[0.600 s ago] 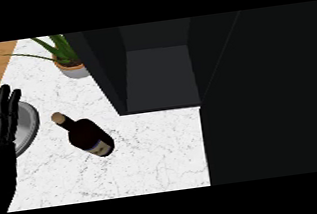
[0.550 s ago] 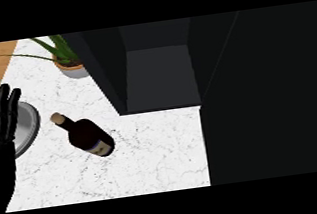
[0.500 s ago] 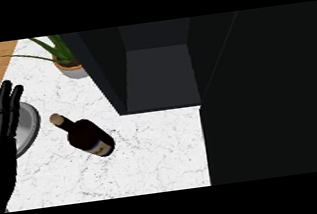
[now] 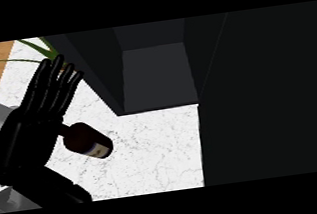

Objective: Pick up the wine, place it into the cabinet and close the cabinet

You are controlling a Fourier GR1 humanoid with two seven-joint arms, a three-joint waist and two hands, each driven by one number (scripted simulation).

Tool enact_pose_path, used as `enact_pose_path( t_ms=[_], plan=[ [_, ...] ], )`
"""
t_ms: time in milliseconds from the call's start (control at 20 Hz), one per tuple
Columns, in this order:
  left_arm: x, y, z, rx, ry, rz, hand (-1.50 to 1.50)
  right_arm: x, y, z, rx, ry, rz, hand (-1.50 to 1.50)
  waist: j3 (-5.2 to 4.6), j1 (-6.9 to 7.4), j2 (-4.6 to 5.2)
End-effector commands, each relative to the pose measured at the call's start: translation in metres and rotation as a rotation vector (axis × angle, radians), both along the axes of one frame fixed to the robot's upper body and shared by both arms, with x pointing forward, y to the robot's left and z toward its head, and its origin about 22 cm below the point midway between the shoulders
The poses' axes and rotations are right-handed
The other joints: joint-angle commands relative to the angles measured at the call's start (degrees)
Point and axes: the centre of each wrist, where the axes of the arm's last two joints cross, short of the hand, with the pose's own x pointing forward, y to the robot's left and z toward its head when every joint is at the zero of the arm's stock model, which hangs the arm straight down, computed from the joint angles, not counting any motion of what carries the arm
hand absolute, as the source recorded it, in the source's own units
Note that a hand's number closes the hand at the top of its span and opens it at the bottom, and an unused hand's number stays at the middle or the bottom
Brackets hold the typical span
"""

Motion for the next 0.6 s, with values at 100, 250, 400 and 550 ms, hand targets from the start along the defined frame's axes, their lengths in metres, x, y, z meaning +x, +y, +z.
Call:
enact_pose_path(
  t_ms=[100,250,400,550],
  plan=[
    [0.023,-0.007,0.0,-0.088,0.121,-0.119,-1.5,-0.028,-0.003,0.013,0.019,0.058,0.061,-1.5,0.12,0.95,-0.09],
    [0.016,-0.002,0.042,-0.074,0.126,-0.142,-1.5,-0.014,0.005,0.007,0.011,0.069,0.066,-1.5,0.14,1.59,-0.11],
    [0.03,-0.007,0.022,-0.073,0.12,-0.117,-1.5,-0.028,-0.005,0.017,0.016,0.069,0.069,-1.5,0.14,1.37,-0.07],
    [0.005,-0.008,0.041,-0.066,0.117,-0.131,-1.5,-0.028,0.0,0.027,-0.002,0.062,0.072,-1.5,0.13,1.58,-0.12]
  ],
)
